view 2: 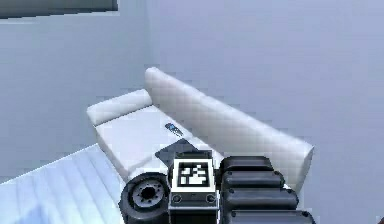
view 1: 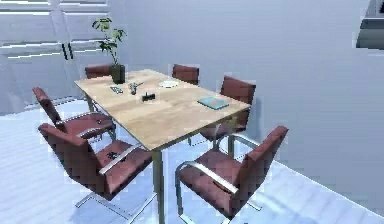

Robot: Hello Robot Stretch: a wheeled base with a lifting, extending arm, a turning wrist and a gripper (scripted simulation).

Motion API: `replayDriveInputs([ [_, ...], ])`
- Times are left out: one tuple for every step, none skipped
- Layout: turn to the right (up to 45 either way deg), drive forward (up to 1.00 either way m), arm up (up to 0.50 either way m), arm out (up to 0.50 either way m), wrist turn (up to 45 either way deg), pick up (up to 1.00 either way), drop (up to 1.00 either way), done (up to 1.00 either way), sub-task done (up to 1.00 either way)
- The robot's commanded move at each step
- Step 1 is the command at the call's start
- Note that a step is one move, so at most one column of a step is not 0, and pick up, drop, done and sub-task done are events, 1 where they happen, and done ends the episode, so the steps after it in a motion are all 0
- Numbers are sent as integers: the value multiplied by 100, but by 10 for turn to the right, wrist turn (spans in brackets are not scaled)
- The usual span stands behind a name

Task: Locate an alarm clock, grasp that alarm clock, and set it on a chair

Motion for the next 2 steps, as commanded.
replayDriveInputs([
  [450, 0, 0, 0, 0, 0, 0, 0, 0],
  [0, 100, 0, 0, 0, 0, 0, 0, 0],
])
